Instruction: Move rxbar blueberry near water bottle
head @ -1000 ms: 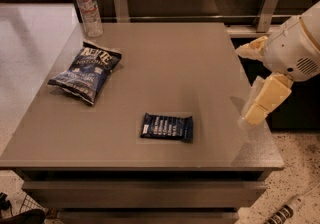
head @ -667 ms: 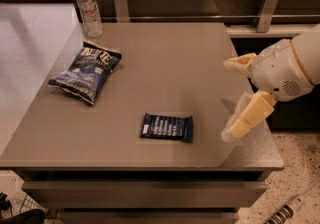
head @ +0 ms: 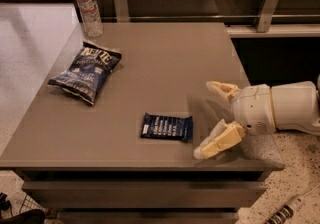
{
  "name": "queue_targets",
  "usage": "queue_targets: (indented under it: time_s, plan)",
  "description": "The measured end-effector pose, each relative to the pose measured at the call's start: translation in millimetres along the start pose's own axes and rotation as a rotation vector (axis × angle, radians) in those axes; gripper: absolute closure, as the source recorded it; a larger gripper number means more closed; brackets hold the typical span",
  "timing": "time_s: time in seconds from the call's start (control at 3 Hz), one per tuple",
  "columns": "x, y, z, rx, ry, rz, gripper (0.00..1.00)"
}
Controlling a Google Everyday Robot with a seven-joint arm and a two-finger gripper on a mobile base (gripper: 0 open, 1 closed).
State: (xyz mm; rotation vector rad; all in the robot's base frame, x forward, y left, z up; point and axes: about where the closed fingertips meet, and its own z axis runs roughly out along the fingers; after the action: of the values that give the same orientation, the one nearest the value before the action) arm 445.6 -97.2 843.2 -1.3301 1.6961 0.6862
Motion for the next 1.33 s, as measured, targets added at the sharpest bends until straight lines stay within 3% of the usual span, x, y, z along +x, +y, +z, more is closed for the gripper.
queue_targets:
  time_s: [0.33, 0.67, 1.33]
  plan:
    - [2.0, -0.7, 11.0, 0.016, -0.071, -0.003, 0.00]
    - [0.9, 0.4, 14.8, 0.008, -0.081, -0.007, 0.00]
    - [-9.2, 8.9, 45.5, -0.053, -0.161, -0.042, 0.00]
